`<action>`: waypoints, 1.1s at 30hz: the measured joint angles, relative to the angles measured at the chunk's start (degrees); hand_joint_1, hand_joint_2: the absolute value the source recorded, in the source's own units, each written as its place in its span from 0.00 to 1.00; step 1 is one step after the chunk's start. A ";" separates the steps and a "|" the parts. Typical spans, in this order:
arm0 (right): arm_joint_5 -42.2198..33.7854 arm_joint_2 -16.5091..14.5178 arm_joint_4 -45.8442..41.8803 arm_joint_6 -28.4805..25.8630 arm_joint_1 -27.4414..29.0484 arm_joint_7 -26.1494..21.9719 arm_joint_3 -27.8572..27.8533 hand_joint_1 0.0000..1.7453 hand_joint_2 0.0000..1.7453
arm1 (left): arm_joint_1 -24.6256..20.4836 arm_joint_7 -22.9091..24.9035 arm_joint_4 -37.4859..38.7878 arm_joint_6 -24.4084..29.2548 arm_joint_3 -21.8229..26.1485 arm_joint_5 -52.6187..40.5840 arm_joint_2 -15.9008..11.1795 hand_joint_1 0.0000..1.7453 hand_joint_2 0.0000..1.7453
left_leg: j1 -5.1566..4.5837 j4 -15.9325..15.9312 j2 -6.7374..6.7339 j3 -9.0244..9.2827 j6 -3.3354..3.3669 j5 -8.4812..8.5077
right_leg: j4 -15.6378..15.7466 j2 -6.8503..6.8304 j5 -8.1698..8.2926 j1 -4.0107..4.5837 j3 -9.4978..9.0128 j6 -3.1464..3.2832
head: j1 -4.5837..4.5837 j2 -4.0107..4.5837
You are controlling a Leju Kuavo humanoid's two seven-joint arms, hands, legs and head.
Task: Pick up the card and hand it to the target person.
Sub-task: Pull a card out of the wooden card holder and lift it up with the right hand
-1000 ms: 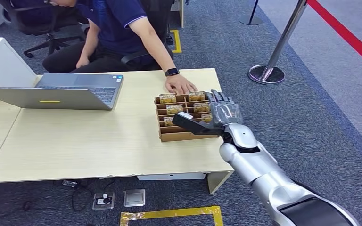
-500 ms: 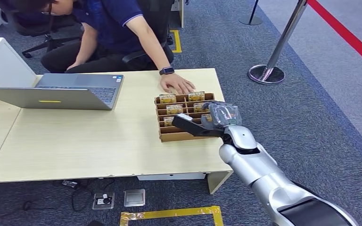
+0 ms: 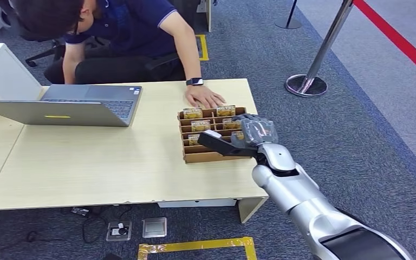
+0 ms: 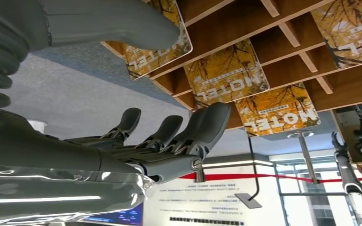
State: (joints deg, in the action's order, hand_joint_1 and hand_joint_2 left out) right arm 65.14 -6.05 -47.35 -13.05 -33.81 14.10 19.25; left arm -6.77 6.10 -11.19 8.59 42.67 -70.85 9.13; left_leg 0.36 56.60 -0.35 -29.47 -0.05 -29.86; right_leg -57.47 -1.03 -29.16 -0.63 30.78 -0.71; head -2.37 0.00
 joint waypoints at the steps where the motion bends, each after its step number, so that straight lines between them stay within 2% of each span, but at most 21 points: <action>1: 0.01 0.04 0.02 -0.02 0.01 0.08 -0.03 0.41 1.00 | 0.01 0.00 0.00 0.00 -0.10 -0.10 0.03 0.00 0.00 | 0.00 0.00 0.00 0.00 0.00 0.00 | 0.00 0.00 0.00 0.00 0.00 0.00 | -0.01 0.00; 10: 0.30 0.46 1.08 -0.53 0.02 0.06 -0.44 0.42 1.00 | 0.17 0.23 0.00 0.32 -0.39 -0.27 0.08 0.00 0.00 | 0.00 0.00 0.00 0.00 0.00 0.00 | 0.00 0.00 0.00 0.00 0.00 0.00 | 0.03 0.00; 14: 0.30 0.44 1.65 -0.58 0.07 -0.27 -0.45 0.39 1.00 | 0.28 0.24 0.00 0.47 -0.40 -0.21 0.08 0.00 0.00 | 0.00 0.00 0.00 -0.01 0.00 0.00 | 0.00 0.00 0.00 0.00 0.00 0.00 | 0.01 0.00; 20: 0.48 0.30 2.45 -0.66 0.68 -0.87 -0.45 0.43 1.00 | 0.80 -0.23 0.00 0.83 -0.33 0.12 0.06 0.00 0.00 | 0.00 0.00 0.00 -0.01 0.00 0.00 | 0.00 0.00 0.00 0.00 0.00 0.00 | 0.00 0.00; 24: 0.82 0.20 2.91 -0.67 1.01 -1.10 -0.44 0.50 1.00 | 1.00 -0.43 0.00 0.87 -0.29 0.34 0.04 0.00 0.00 | 0.00 0.00 0.00 -0.01 0.00 0.00 | 0.00 0.00 0.00 0.00 0.00 0.00 | 0.01 0.00; 28: 0.95 0.18 3.44 -1.01 0.88 -1.25 -0.43 0.49 1.00 | 1.04 -0.43 0.00 0.90 -0.29 0.45 0.03 0.00 0.00 | 0.00 0.00 0.00 0.00 0.00 0.00 | 0.00 0.00 0.00 0.00 -0.01 0.00 | 0.03 0.00; 29: 0.98 0.17 3.61 -1.22 0.83 -1.28 -0.43 0.52 1.00 | 1.04 -0.42 0.00 0.95 -0.29 0.48 0.03 0.00 0.00 | 0.00 0.00 0.00 0.00 0.00 0.00 | 0.00 0.00 0.00 0.00 -0.01 0.00 | 0.03 0.00; 31: 1.16 0.12 4.02 -1.80 0.72 -1.30 -0.43 0.78 1.00 | 1.06 -0.38 0.00 1.07 -0.28 0.55 0.03 0.00 0.00 | 0.00 0.00 0.00 0.00 0.00 0.00 | 0.00 0.00 0.00 0.00 -0.01 0.00 | 0.02 0.00; 33: 1.51 0.05 4.39 -2.37 0.55 -1.28 -0.43 1.00 1.00 | 1.06 -0.32 0.00 1.16 -0.27 0.61 0.02 0.00 0.00 | 0.00 0.00 0.00 0.00 0.00 0.00 | 0.00 0.00 0.00 0.00 -0.01 0.00 | 0.02 0.00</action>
State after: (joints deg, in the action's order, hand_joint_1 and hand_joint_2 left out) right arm 66.65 -6.00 -42.96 -15.43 -33.26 12.81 18.82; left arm -5.71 5.78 -11.19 9.75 42.40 -70.25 9.14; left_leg 0.36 56.60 -0.35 -29.47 -0.05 -29.86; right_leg -57.47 -1.03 -29.16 -0.63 30.77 -0.71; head -2.36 0.00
